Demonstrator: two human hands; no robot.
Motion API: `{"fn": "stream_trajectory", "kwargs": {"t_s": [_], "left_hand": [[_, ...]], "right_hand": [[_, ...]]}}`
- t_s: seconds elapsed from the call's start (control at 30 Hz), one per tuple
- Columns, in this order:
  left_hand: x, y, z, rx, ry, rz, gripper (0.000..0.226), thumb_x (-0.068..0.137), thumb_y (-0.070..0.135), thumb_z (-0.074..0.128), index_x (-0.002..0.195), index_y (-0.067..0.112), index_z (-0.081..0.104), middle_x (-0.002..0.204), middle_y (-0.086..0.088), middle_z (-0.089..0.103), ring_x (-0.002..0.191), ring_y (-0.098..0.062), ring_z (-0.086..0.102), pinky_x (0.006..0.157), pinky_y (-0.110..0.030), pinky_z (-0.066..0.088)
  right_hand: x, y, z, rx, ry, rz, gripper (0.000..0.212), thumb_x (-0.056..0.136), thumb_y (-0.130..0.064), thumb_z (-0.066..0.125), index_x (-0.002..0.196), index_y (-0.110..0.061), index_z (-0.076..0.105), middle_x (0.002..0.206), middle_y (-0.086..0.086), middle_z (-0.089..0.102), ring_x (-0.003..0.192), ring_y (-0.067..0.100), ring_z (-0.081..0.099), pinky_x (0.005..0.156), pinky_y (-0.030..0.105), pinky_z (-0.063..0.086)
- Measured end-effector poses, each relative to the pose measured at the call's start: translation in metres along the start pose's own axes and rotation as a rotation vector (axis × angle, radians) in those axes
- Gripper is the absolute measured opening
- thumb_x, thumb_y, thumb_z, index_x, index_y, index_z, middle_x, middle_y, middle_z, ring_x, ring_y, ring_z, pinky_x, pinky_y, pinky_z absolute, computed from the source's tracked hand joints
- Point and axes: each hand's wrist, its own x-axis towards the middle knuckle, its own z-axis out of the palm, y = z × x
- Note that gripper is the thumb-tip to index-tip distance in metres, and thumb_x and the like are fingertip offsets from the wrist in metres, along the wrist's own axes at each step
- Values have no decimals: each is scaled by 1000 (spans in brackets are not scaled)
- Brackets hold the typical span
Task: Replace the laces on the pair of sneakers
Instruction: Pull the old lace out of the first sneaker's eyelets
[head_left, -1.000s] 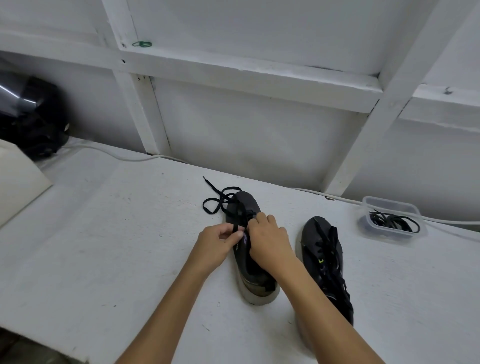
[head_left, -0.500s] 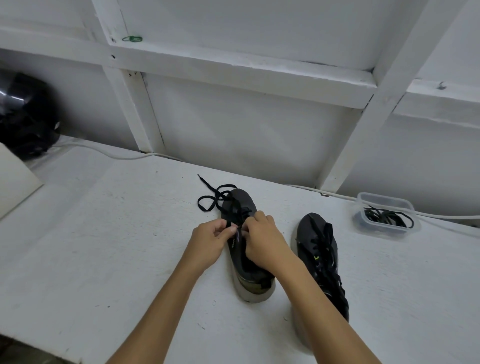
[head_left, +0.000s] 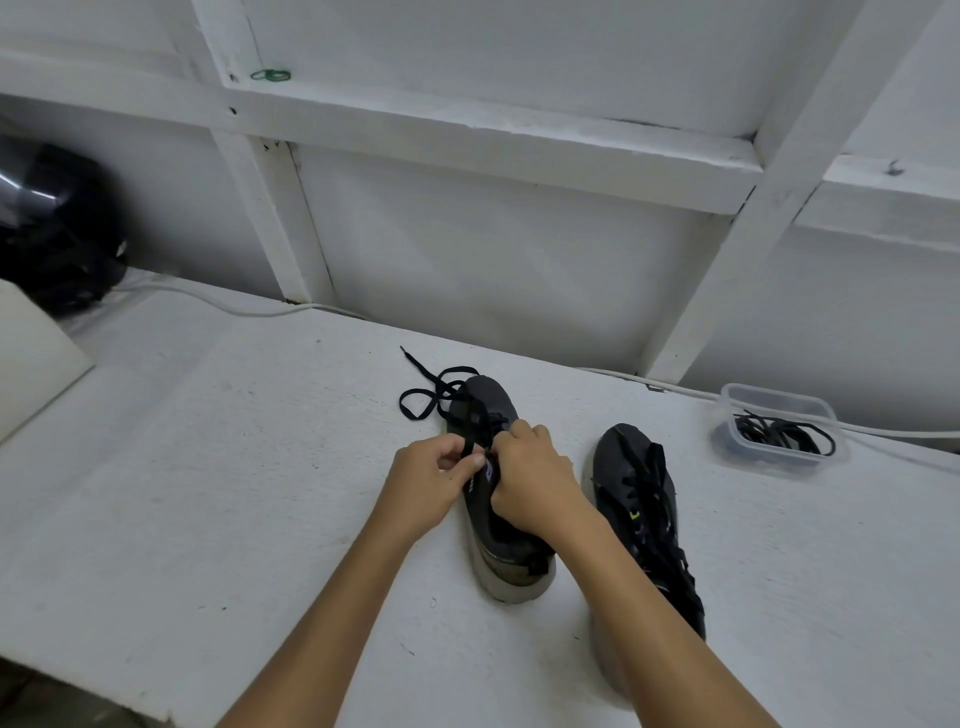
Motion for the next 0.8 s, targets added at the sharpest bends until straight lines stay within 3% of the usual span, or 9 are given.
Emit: {"fn": "stream_trajectory", "kwargs": {"t_s": [0.2, 0.3, 0.4, 0.47, 0.57, 0.63, 0.73, 0.8], "left_hand": [[-1, -2, -5, -34, -70, -40, 10, 95, 28, 67, 99, 31, 75, 91, 12, 76, 90, -1, 69, 82, -17, 53], [0, -2, -8, -54, -69, -39, 9, 97, 26, 64, 95, 29, 73, 90, 11, 76, 89, -3, 70, 81, -20, 52], [0, -5, -12, -92, 109, -97, 9, 99, 23, 59, 93, 23, 66, 86, 8, 74, 81, -1, 71, 73, -23, 54], [-1, -10, -19, -16, 239, -156, 3, 98, 20, 60, 100, 23, 61, 95, 10, 71, 83, -5, 71, 69, -24, 55], [-7, -12, -24, 207, 206, -256, 50, 94, 25, 67, 140, 23, 47, 129, 4, 60, 114, -21, 62, 95, -39, 51], [-15, -8, -18, 250, 148, -259, 67, 94, 32, 66, 152, 22, 34, 144, -3, 48, 117, -21, 58, 101, -38, 44], [-25, 1, -6, 195, 86, -176, 52, 99, 36, 58, 147, 23, 44, 138, 3, 48, 92, -3, 58, 81, -20, 42], [-26, 10, -6, 159, 72, -152, 27, 103, 35, 49, 123, 26, 64, 122, 8, 62, 90, -3, 59, 73, -15, 43]], "right_hand": [[2, 6, 0, 154, 59, 6, 12, 98, -14, 53, 105, -14, 63, 115, 3, 52, 111, 26, 45, 85, 39, 47], [-3, 9, 0, 264, 121, -17, 14, 100, -16, 55, 104, -16, 69, 108, 2, 55, 106, 22, 51, 83, 28, 41], [-12, 12, -3, 409, 199, 49, 17, 98, -19, 62, 114, -20, 66, 112, 0, 57, 103, 16, 56, 85, 19, 38], [-20, 16, -3, 490, 229, 164, 24, 97, -29, 65, 120, -23, 60, 113, -3, 56, 98, 12, 56, 82, 20, 40], [-29, 20, -1, 534, 213, 305, 23, 96, -41, 64, 111, -24, 59, 97, -9, 59, 82, 1, 55, 63, 14, 38], [-31, 20, -1, 572, 220, 335, 21, 96, -41, 63, 103, -22, 66, 91, -12, 65, 77, -4, 56, 59, 8, 35], [-30, 13, -2, 771, 218, 368, 18, 96, -39, 64, 96, -23, 72, 87, -12, 70, 81, 0, 64, 68, 18, 52], [-29, 4, 2, 982, 153, 404, 19, 96, -39, 66, 91, -22, 74, 84, -7, 74, 83, 11, 71, 77, 36, 63]]}}
